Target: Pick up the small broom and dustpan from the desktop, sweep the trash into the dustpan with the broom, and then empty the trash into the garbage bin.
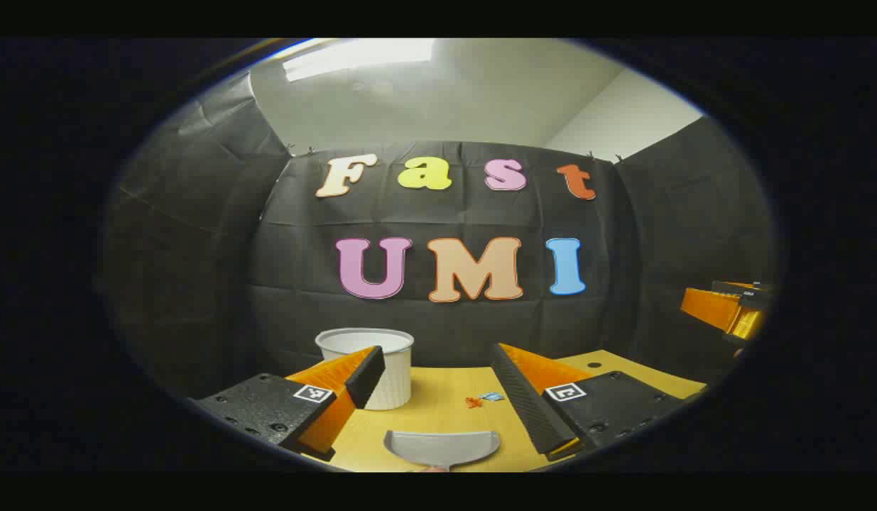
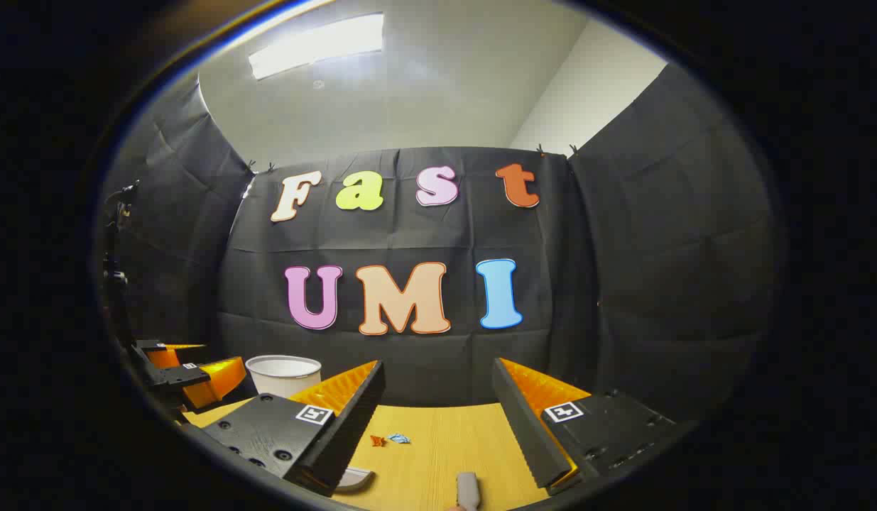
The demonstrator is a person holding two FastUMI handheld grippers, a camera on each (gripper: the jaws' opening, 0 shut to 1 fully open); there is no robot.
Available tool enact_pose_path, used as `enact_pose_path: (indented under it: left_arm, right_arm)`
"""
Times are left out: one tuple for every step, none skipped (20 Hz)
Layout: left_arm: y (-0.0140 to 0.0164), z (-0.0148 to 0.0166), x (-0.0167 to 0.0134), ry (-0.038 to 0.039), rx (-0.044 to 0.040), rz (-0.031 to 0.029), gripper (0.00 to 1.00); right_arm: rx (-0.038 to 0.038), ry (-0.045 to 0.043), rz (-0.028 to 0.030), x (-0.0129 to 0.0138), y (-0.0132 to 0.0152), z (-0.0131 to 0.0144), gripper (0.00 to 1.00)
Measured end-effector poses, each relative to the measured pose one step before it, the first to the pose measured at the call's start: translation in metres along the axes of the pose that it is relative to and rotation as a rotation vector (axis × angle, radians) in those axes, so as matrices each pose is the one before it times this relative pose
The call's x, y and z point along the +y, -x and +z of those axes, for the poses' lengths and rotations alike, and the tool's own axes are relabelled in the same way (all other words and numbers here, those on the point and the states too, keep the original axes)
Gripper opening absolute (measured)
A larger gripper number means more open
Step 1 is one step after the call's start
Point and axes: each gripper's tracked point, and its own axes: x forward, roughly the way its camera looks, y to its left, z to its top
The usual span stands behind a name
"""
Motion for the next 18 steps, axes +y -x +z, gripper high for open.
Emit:
enact_pose_path:
  left_arm:
    - [-0.00056,0.00087,0.00013,-0.00162,-0.00248,0.00107,0.93]
    - [-0.00009,0.00043,-0.00026,-0.00279,-0.00223,-0.00050,0.93]
    - [0.00008,0.00112,-0.00038,-0.00346,-0.00272,0.00010,0.93]
    - [0.00043,-0.00040,-0.00009,-0.00162,-0.00213,0.00090,0.93]
    - [0.00039,0.00073,-0.00118,-0.00162,-0.00184,-0.00391,0.93]
    - [0.00022,-0.00058,-0.00147,-0.00431,0.00071,-0.00284,0.92]
    - [0.00059,0.00075,-0.00081,-0.00530,-0.00016,-0.00247,0.92]
    - [0.00044,0.00026,-0.00106,-0.00153,-0.00290,-0.00384,0.92]
    - [-0.00029,0.00108,-0.00127,-0.00020,-0.00085,-0.00367,0.93]
    - [0.00039,-0.00014,-0.00166,-0.00091,-0.00162,-0.00140,0.93]
    - [-0.00009,0.00109,0.00005,0.00027,-0.00271,0.00005,0.92]
    - [0.00106,-0.00051,0.00003,-0.00032,-0.00070,-0.00110,0.92]
    - [0.00013,0.00107,0.00001,-0.00362,-0.00062,0.00078,0.92]
    - [0.00051,-0.00039,-0.00034,-0.00374,-0.00024,0.00002,0.93]
    - [-0.00007,0.00156,-0.00069,-0.00275,-0.00239,-0.00087,0.93]
    - [0.00041,0.00113,0.00002,-0.00231,-0.00259,-0.00050,0.92]
    - [-0.00055,0.00025,-0.00072,-0.00198,-0.00080,-0.00093,0.92]
    - [0.00080,-0.00062,0.00016,-0.00122,-0.00051,0.00078,0.92]
  right_arm:
    - [-0.00360,0.00220,0.00090,-0.00021,0.00211,0.00114,0.92]
    - [-0.00344,0.00004,-0.00052,-0.00039,-0.00084,0.00093,0.92]
    - [0.00127,-0.00320,0.00327,-0.00015,0.00081,0.00021,0.92]
    - [0.00553,-0.00463,0.00572,0.00188,-0.00092,-0.00158,0.92]
    - [0.00361,-0.00455,0.00246,0.00044,-0.00025,-0.00134,0.91]
    - [0.00014,0.00117,-0.00254,-0.00192,0.00034,0.00075,0.92]
    - [-0.00068,0.00522,-0.00486,-0.00235,-0.00112,0.00016,0.92]
    - [-0.00128,0.00319,0.00030,0.00020,0.00016,0.00092,0.92]
    - [0.00042,0.00232,0.00042,0.00049,-0.00099,0.00048,0.92]
    - [0.00102,0.00049,-0.00054,-0.00023,0.00022,0.00000,0.92]
    - [-0.00049,-0.00095,-0.00190,-0.00103,0.00002,0.00002,0.92]
    - [0.00081,-0.00080,-0.00244,-0.00111,0.00137,-0.00042,0.92]
    - [-0.00130,-0.00036,-0.00049,0.00072,-0.00040,0.00065,0.92]
    - [-0.00267,0.00116,-0.00074,-0.00014,0.00024,0.00167,0.92]
    - [-0.00391,0.00174,-0.00045,-0.00013,-0.00032,0.00082,0.92]
    - [-0.00187,0.00188,-0.00210,-0.00062,0.00011,0.00017,0.92]
    - [0.00074,-0.00041,0.00163,0.00033,-0.00047,0.00035,0.92]
    - [0.00139,-0.00340,0.00286,0.00086,0.00148,-0.00043,0.92]
